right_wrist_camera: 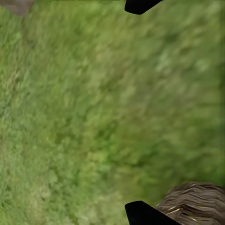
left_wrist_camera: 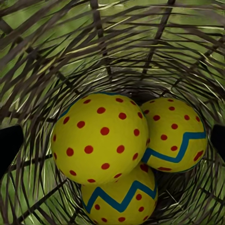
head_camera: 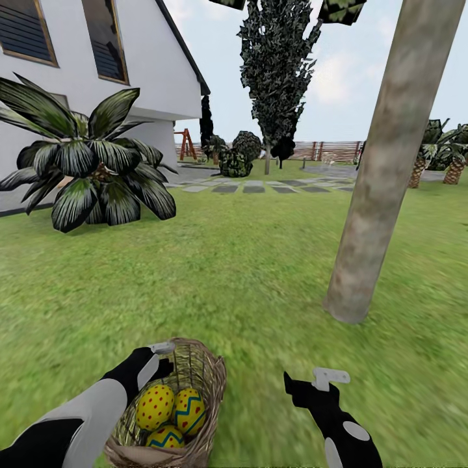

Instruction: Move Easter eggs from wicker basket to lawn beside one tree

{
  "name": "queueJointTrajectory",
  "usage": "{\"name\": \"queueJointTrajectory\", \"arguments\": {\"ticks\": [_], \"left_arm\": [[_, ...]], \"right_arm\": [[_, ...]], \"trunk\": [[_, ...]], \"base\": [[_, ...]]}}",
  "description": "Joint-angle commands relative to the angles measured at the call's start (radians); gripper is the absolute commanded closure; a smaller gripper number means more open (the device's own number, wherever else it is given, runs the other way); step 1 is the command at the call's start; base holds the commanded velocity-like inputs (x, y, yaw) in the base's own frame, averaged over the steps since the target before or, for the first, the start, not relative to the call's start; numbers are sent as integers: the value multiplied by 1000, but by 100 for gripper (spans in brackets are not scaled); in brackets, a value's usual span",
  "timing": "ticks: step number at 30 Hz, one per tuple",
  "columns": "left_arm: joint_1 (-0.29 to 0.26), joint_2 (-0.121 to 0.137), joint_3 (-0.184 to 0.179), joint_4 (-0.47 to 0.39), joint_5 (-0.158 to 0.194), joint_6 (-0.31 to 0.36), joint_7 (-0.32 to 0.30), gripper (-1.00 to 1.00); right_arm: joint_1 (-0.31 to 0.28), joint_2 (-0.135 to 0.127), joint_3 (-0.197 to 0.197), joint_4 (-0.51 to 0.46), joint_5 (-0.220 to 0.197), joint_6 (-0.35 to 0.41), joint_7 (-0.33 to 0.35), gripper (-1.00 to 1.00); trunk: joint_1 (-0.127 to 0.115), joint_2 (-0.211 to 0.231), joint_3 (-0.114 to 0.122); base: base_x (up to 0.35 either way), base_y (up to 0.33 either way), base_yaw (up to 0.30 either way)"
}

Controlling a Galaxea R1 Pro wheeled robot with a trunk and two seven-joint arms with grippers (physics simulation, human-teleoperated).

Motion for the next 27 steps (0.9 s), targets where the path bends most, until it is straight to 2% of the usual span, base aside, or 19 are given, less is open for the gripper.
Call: {"name": "queueJointTrajectory", "arguments": {"ticks": [1,3,27], "left_arm": [[0,-1,5,-2,10,4,7,-100],[0,-1,5,-2,10,4,7,-100],[0,0,5,-3,7,-38,6,-100]], "right_arm": [[-1,0,2,-1,-6,5,-7,-100],[-1,0,2,-1,-6,5,-8,-100],[-1,-1,2,-1,-6,4,-7,-100]], "trunk": [[4,-8,-4],[11,-22,-10],[22,-27,-103]], "base": [[0,0,0],[0,0,0],[0,0,0]]}}
